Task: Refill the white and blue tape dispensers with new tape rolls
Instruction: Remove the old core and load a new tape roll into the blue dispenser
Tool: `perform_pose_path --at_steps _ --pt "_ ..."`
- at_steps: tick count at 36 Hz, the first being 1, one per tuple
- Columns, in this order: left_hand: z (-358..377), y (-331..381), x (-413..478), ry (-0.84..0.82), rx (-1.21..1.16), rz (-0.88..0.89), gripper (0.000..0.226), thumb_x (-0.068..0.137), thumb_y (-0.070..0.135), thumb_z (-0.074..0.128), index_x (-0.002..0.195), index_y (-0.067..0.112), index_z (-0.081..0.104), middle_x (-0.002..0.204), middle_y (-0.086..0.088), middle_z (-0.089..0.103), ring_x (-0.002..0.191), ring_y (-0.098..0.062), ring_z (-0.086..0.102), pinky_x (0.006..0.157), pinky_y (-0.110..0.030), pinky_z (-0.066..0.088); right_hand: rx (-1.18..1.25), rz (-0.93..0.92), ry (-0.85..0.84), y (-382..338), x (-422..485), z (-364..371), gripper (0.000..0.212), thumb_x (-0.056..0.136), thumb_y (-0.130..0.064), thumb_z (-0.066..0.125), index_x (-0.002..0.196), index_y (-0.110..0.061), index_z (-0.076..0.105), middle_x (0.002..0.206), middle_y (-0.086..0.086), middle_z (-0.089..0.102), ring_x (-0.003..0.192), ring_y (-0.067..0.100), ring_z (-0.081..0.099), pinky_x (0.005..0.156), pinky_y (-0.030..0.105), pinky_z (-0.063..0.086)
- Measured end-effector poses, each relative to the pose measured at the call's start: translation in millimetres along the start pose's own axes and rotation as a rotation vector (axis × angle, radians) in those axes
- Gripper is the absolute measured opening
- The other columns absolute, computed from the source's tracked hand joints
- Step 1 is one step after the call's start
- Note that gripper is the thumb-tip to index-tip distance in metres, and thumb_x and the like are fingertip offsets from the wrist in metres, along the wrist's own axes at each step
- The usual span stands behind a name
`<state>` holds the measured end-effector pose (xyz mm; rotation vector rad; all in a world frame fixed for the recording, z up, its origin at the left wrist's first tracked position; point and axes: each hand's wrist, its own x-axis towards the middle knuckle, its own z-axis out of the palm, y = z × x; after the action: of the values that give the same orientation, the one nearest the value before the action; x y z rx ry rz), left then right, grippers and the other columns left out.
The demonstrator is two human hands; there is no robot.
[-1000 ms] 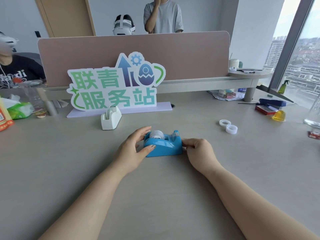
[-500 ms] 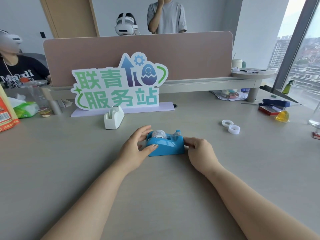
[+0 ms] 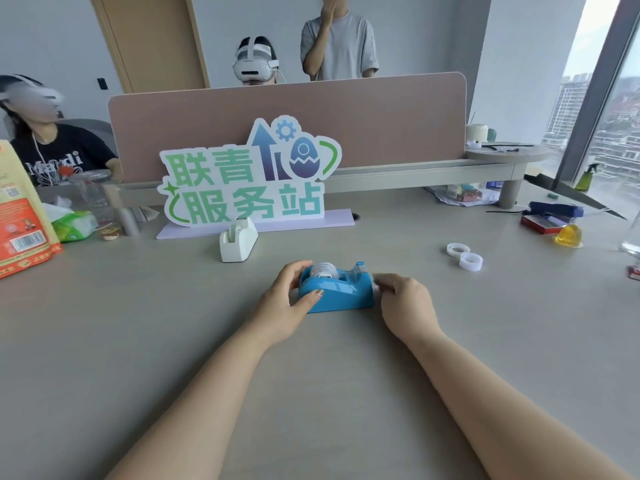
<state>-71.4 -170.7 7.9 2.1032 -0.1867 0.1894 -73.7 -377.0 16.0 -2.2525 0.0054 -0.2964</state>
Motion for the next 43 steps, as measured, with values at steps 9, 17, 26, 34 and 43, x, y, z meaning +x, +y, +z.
perform_pose_path --at_steps 9,17,26,34,43 --pt "-9 3 -37 0.027 -0.102 0.027 0.032 0.090 0.016 0.061 0.106 0.042 0.055 0.110 0.023 0.062 0.093 0.018 0.058 0.086 -0.005 0.044 0.026 -0.112 -0.063 -19 -35 8 0.018 0.082 -0.034 0.058 0.089 -0.020 0.066 0.075 -0.002 0.066 0.073 0.019 0.059 0.071 0.030 0.047" --pt "-17 1 -49 -0.032 -0.019 0.048 0.038 0.095 0.012 0.051 0.126 0.034 0.054 0.126 0.017 0.060 0.111 0.016 0.053 0.096 -0.011 0.041 -0.137 -0.184 -0.154 -33 -34 29 0.040 0.077 -0.043 0.068 0.107 -0.021 0.055 0.101 0.000 0.066 0.089 0.022 0.061 0.073 0.033 0.048" --pt "-57 -37 -17 0.374 0.198 -0.136 0.037 0.087 0.029 0.063 0.124 0.024 0.057 0.130 0.006 0.060 0.120 -0.011 0.055 0.098 -0.027 0.042 -0.205 -0.218 -0.174 -51 2 74 0.047 0.085 -0.043 0.058 0.124 -0.021 0.043 0.112 0.004 0.063 0.106 0.027 0.056 0.079 0.035 0.047" --pt "-79 -60 37 0.525 0.198 -0.220 0.050 0.085 0.033 0.065 0.129 0.017 0.048 0.135 -0.002 0.055 0.123 -0.020 0.053 0.097 -0.035 0.045 -0.320 -0.264 -0.148 -75 56 123 0.046 0.093 -0.041 0.047 0.126 -0.011 0.036 0.116 0.009 0.061 0.113 0.030 0.051 0.076 0.035 0.040" --pt "-94 -81 94 0.409 0.448 -0.337 0.027 0.095 0.043 0.041 0.109 0.021 0.049 0.107 -0.001 0.067 0.095 -0.030 0.061 0.071 -0.035 0.046 -0.397 -0.291 -0.193 -90 112 164 0.038 0.095 -0.039 0.042 0.118 -0.009 0.039 0.118 0.011 0.061 0.115 0.031 0.050 0.085 0.038 0.039"
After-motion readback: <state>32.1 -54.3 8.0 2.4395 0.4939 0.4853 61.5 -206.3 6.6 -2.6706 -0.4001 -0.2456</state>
